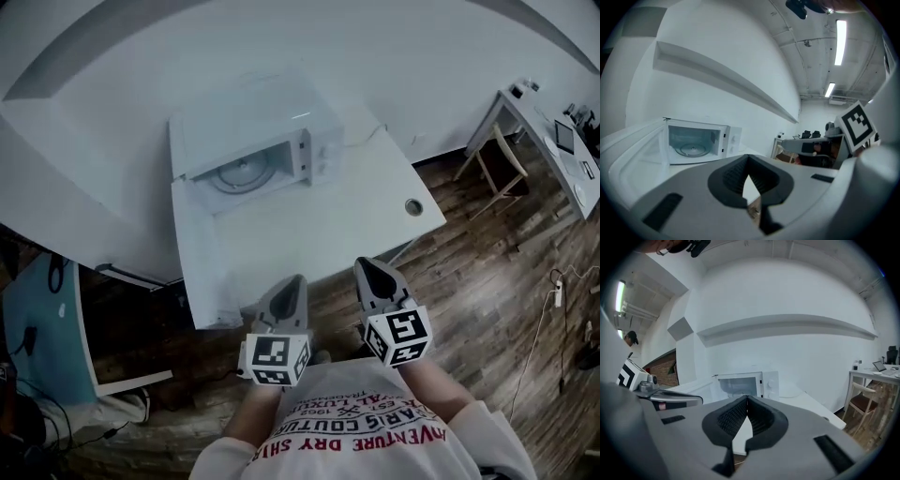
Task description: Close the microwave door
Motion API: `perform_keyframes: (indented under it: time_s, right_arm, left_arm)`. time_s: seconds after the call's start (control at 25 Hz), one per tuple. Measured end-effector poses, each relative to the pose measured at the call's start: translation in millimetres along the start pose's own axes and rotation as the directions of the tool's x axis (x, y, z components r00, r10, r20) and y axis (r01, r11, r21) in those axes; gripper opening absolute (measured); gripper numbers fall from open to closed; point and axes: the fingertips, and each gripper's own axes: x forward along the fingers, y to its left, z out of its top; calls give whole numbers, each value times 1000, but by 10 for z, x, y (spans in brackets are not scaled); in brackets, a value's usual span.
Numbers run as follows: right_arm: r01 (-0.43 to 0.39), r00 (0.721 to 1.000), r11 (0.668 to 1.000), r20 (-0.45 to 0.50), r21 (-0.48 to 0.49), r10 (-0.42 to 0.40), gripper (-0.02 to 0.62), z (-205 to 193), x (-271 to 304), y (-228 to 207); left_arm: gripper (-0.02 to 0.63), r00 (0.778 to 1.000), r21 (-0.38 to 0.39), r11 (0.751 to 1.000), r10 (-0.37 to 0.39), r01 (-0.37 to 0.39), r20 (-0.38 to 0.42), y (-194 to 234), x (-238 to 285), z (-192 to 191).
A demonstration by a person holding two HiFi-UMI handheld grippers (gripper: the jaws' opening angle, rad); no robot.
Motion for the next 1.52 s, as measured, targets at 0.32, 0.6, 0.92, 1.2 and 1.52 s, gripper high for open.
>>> perform_keyframes:
  time_s: [0.32, 0.6, 0.92, 1.2, 1.52]
  right_arm:
    - [-180, 983, 983, -23, -42, 180, 12, 166, 812, -201]
    - [-385, 922, 921, -72, -61, 381, 12, 276, 1452, -390]
    - [-542, 840, 833, -111, -115, 531, 12, 540, 2066, -664]
    - [-611, 791, 774, -89, -168, 605, 12, 752, 2489, -726]
    - [-484, 861, 821, 5, -301, 509, 12, 937, 2800, -784]
  left_arm:
    - [-6, 982, -78, 980, 186, -184, 25, 431, 479, 170]
    - [-6, 919, -123, 913, 394, -388, 22, 576, 845, 325]
    - [-6, 800, -221, 780, 600, -586, -5, 737, 1097, 351]
    - [-6, 667, -231, 644, 745, -729, -30, 847, 957, 313]
    - [-6, 515, -235, 490, 855, -839, -56, 983, 319, 225]
